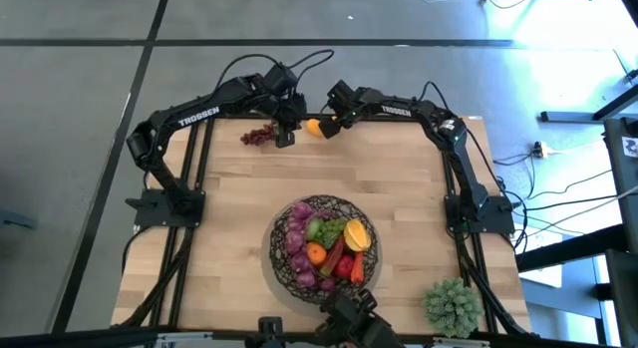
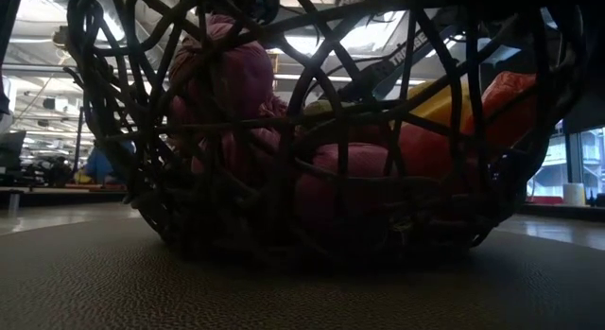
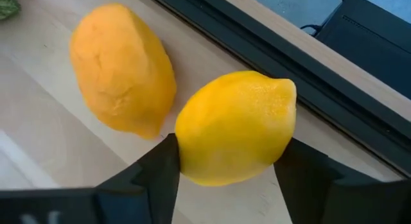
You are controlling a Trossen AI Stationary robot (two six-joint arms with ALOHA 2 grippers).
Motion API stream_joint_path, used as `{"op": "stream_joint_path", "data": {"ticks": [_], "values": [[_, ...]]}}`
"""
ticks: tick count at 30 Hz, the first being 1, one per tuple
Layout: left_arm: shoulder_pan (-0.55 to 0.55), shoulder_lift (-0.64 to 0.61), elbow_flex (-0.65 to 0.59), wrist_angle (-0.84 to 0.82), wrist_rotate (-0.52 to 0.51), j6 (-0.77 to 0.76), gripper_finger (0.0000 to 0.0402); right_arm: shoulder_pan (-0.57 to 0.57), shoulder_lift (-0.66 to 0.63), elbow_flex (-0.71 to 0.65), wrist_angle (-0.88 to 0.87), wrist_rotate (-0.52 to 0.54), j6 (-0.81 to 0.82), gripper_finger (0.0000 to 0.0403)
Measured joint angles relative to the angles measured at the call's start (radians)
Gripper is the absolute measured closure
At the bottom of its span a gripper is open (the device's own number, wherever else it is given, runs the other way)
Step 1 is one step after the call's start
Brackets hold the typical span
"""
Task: Build produce basket
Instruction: Put the right lemon into the mesh basket
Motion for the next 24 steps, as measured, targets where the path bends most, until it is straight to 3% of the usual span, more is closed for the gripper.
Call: {"op": "stream_joint_path", "data": {"ticks": [12, 24], "values": [[0.000, 0.000, 0.000, -0.001, 0.000, 0.001, 0.0318, 0.024, -0.121, -0.005, -0.209, 0.056, -0.102, 0.0205], [0.000, 0.000, 0.000, -0.009, -0.050, 0.003, 0.0318, 0.201, -0.375, -0.004, -0.414, 0.072, -0.108, 0.0206]]}}
